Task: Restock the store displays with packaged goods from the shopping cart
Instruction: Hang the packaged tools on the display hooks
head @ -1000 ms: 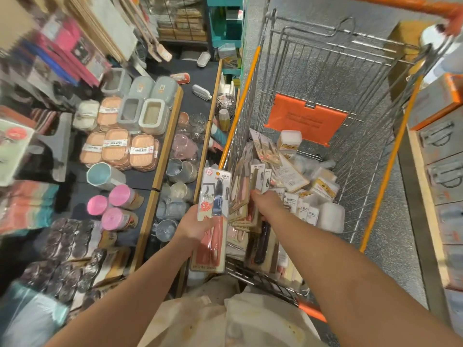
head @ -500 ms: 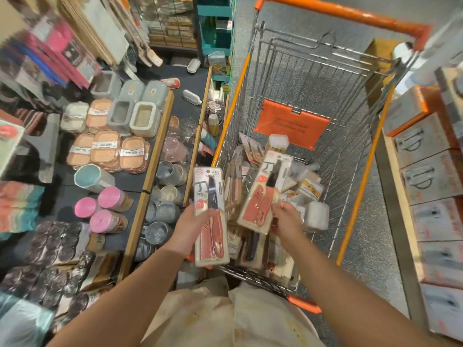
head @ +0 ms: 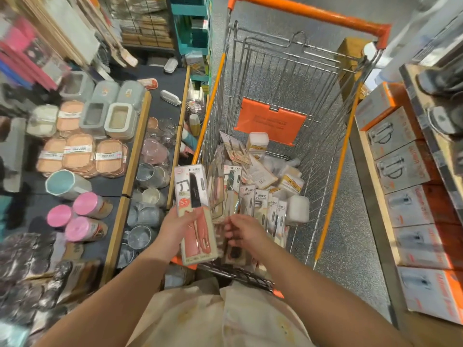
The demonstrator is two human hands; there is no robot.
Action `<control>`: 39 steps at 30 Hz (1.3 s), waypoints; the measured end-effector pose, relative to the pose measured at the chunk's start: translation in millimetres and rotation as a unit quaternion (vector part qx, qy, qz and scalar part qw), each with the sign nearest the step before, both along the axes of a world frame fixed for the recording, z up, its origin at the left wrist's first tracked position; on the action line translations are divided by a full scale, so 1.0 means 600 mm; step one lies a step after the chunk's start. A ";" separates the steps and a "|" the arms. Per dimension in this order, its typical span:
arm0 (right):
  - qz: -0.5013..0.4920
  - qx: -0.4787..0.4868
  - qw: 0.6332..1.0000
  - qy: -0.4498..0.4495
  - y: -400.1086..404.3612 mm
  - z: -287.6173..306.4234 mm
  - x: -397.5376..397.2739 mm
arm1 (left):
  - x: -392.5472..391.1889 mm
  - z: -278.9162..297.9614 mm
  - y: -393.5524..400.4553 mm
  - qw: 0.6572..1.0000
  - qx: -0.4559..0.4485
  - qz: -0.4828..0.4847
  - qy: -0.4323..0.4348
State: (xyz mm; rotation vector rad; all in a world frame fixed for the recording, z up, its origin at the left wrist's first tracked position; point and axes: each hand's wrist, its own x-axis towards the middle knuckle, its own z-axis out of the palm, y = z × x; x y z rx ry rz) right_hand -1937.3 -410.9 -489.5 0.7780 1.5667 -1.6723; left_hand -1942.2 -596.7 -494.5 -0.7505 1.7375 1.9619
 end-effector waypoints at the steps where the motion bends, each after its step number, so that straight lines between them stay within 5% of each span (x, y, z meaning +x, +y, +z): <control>1: -0.032 0.023 0.999 -0.008 0.009 -0.011 -0.005 | -0.001 0.002 -0.006 1.000 -0.006 0.009 0.003; 4: -0.080 0.066 0.994 -0.025 0.032 -0.037 -0.034 | -0.003 0.009 -0.030 1.000 -0.022 0.004 0.016; 15: 0.032 0.117 0.989 -0.081 -0.030 -0.095 -0.160 | 0.006 0.013 -0.057 0.995 -0.099 -0.016 0.013; 23: 0.088 0.214 0.973 -0.027 -0.018 -0.132 -0.154 | 0.008 0.020 -0.065 0.993 -0.100 -0.049 0.027; 29: -0.026 0.260 0.962 0.078 0.020 -0.081 -0.118 | 0.002 0.014 -0.066 0.996 -0.080 -0.029 -0.002; 34: -0.123 0.206 0.959 0.151 0.042 -0.006 -0.084 | -0.005 0.014 -0.057 0.999 -0.049 0.012 -0.005; 39: -0.019 0.093 0.982 0.163 0.000 0.019 -0.074 | -0.015 0.024 -0.037 0.998 0.013 0.061 -0.031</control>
